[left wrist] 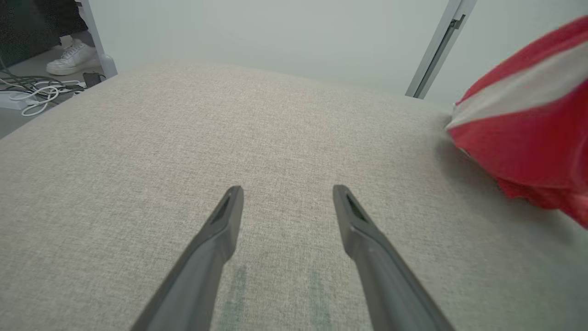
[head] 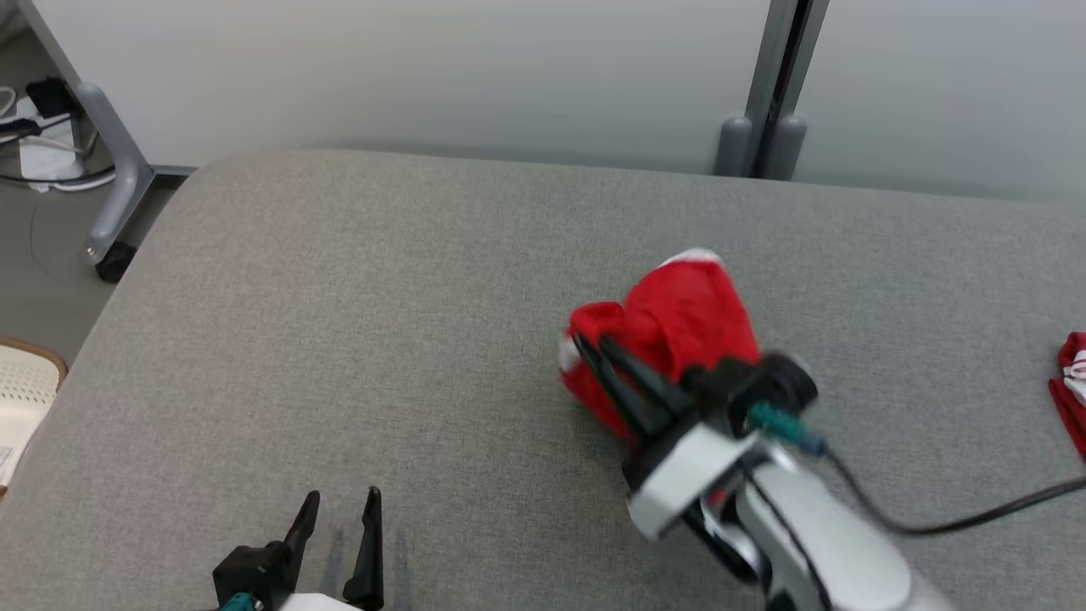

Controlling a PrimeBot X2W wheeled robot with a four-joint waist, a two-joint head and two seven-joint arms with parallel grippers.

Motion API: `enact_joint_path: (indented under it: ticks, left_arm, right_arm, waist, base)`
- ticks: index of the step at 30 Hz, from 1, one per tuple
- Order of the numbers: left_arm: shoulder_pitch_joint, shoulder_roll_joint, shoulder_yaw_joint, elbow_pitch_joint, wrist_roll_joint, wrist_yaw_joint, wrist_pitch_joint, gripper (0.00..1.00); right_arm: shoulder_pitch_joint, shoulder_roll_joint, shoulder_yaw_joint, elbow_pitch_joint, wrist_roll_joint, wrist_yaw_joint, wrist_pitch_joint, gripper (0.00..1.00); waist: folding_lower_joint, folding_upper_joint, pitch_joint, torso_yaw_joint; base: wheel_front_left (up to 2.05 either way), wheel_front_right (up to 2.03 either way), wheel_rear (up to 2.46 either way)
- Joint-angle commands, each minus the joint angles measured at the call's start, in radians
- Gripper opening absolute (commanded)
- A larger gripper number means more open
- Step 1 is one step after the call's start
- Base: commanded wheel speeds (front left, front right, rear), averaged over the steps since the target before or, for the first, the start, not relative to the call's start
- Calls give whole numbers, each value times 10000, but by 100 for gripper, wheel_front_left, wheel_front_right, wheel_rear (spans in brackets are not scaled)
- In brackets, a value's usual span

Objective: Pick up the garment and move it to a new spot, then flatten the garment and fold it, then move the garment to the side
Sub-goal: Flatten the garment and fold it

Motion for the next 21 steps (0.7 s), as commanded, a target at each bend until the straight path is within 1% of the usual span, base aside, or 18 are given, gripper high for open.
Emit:
enact_joint_path:
  ticks: [1,2,3,5,9,11,13,15,17,21]
  left_arm:
    - [58,40,-74,81,-12,21,-3,100]
    - [89,40,-116,137,3,1,-1,100]
    - [89,40,-116,137,3,1,-1,100]
    - [114,42,-197,233,12,-27,-3,100]
    - [120,43,-305,310,-37,-25,-3,100]
    - [128,40,-316,323,-60,-7,-1,100]
    - [73,44,-279,300,-64,13,-3,100]
    - [-30,38,-267,297,-65,-8,-3,100]
    - [-156,37,-281,301,-42,-50,-3,100]
    - [-366,38,-255,323,24,-82,-1,100]
  right_arm:
    - [-730,-53,32,-471,588,-3,1,0]
    - [-1115,-56,-5,-685,794,-3,0,0]
    - [-1115,-56,-5,-685,794,-3,0,0]
    - [-1863,-45,-123,-989,1119,-3,0,0]
    - [-2727,-67,-858,-1309,1279,-3,1,0]
    - [-2748,-56,-1231,-1272,1203,-3,1,0]
    - [-2433,-140,-1403,-1155,1020,-2,1,0]
    - [-1972,-570,-1468,-948,855,-3,2,0]
    - [-1355,-998,-1330,-765,806,-3,2,0]
    - [132,-2050,-993,-224,688,-3,0,0]
  waist:
    - [0,0,-243,-37]
    - [0,0,-285,-44]
    - [0,0,-285,-44]
    - [0,0,-338,-52]
    - [0,0,-311,-91]
    - [0,0,-231,-168]
    - [0,0,-106,-272]
    - [0,0,45,-363]
    - [0,0,199,-439]
    - [0,0,502,-613]
  base:
    - [0,0,0]
    - [0,0,0]
    - [0,0,0]
    - [0,0,0]
    - [0,0,0]
    - [0,0,0]
    - [0,0,0]
    - [0,0,0]
    - [0,0,0]
    - [0,0,0]
